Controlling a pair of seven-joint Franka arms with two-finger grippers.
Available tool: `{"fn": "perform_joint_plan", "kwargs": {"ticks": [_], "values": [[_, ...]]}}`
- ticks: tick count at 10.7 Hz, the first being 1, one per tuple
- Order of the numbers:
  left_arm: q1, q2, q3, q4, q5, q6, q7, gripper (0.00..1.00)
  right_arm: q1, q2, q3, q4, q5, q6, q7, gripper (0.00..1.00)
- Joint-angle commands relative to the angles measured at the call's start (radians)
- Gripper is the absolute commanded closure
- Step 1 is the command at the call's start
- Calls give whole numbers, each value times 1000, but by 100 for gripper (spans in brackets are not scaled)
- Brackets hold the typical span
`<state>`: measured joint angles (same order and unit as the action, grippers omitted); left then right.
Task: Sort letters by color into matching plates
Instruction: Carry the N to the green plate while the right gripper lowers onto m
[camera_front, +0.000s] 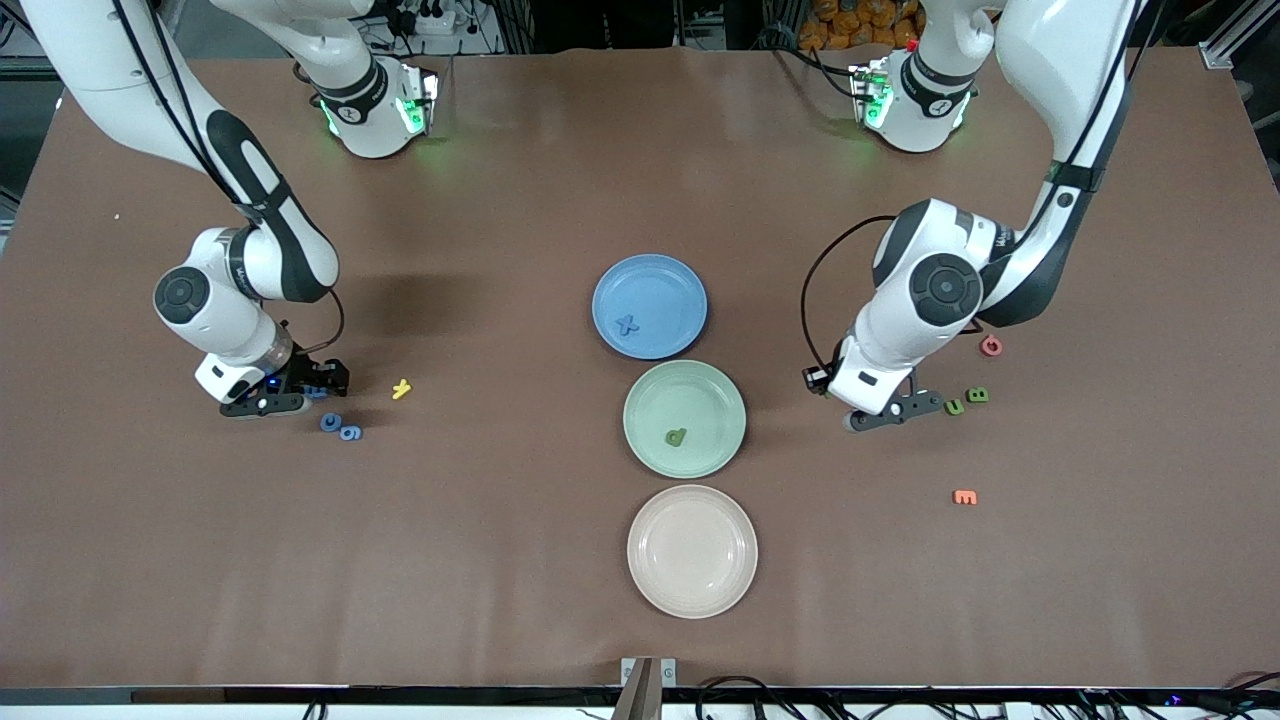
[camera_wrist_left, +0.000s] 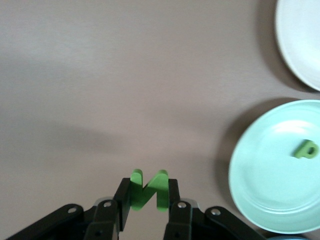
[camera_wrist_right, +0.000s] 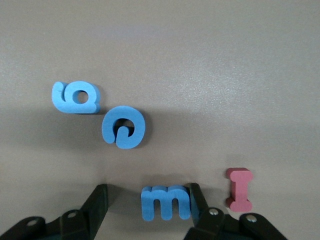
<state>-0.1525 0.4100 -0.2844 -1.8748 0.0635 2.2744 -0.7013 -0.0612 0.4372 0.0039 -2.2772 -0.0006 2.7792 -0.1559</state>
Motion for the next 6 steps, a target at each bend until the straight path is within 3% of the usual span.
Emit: {"fn": "perform_joint_plan", "kwargs": {"ticks": [1,3,6], "values": [[-105,103,5,148,-4,-23,-145,100,-22,-11,15,-21,8,14,-19,32],[-198,192,22,239,-2,-23,-229,100,-23,-12,15,-21,8,13,-19,32],[-258,277,33,310,33,-15,-294,100,-32,-15,15,-31,2,13,-20,32]]}}
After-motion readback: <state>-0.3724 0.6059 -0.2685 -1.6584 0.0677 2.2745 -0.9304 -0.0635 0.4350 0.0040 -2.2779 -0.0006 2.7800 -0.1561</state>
